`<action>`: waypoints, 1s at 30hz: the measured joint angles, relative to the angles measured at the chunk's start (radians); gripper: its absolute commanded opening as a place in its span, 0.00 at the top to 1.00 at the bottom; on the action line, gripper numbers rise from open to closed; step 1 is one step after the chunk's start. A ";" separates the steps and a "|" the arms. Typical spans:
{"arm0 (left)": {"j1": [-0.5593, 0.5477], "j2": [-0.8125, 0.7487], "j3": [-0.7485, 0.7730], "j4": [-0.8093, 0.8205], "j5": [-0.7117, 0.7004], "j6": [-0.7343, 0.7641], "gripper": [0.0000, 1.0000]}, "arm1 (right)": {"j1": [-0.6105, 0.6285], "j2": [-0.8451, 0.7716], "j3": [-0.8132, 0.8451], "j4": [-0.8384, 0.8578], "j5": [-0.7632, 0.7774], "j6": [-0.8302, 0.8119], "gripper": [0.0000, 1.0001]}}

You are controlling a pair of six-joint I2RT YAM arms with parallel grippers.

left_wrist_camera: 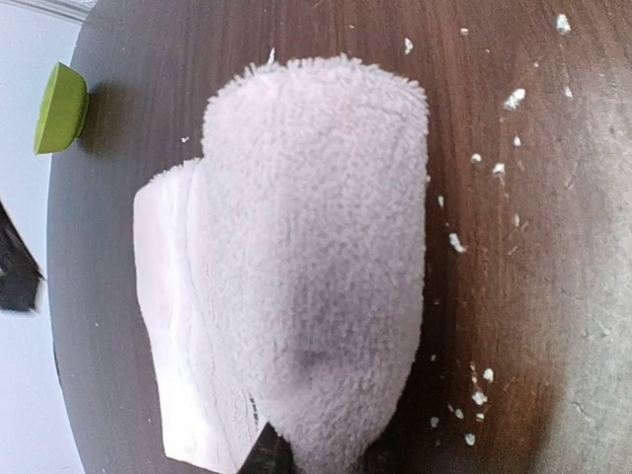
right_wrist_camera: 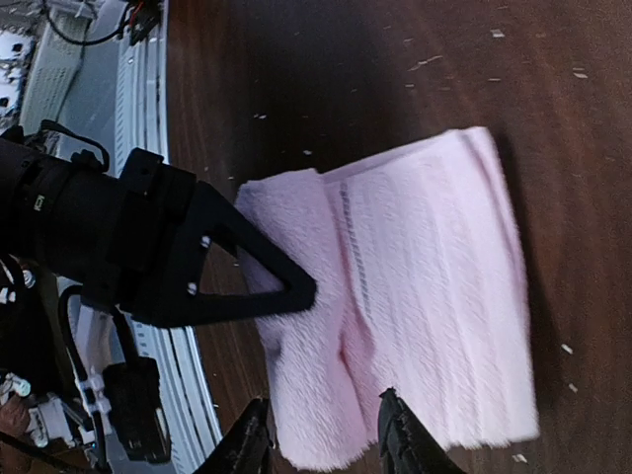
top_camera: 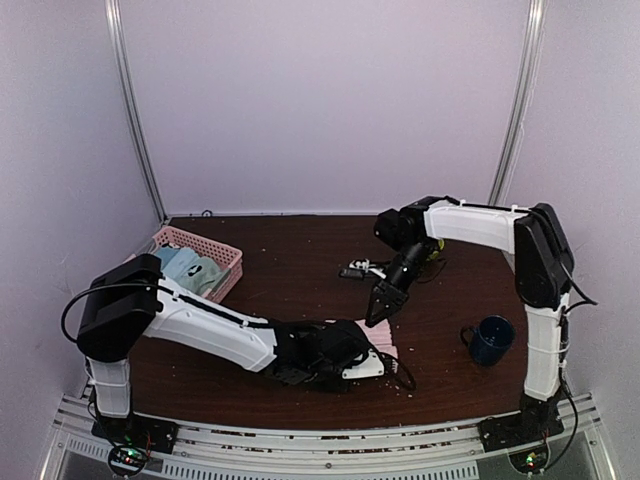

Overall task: Roll the towels
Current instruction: Roll the towel at the center of the board.

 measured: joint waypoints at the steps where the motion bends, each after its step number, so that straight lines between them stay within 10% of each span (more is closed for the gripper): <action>1: 0.003 -0.005 0.000 -0.011 0.012 -0.010 0.90 | -0.015 -0.031 -0.001 0.020 0.026 0.025 0.62; 13: 0.031 -0.060 0.036 -0.207 0.265 -0.171 0.90 | -0.003 -0.018 -0.085 0.180 0.259 0.174 0.66; 20: 0.114 0.034 0.205 -0.357 0.561 -0.230 0.90 | -0.161 -0.049 0.296 0.164 0.242 0.243 0.57; 25: 0.186 0.150 0.362 -0.463 0.785 -0.271 0.91 | -0.323 -0.335 0.339 0.170 0.108 0.195 0.54; 26: 0.240 0.208 0.419 -0.502 0.942 -0.306 0.91 | -0.226 -0.587 0.193 0.113 -0.039 0.087 0.53; 30: 0.278 0.246 0.442 -0.522 1.056 -0.335 0.90 | -0.108 -0.737 0.008 0.064 -0.106 -0.055 0.53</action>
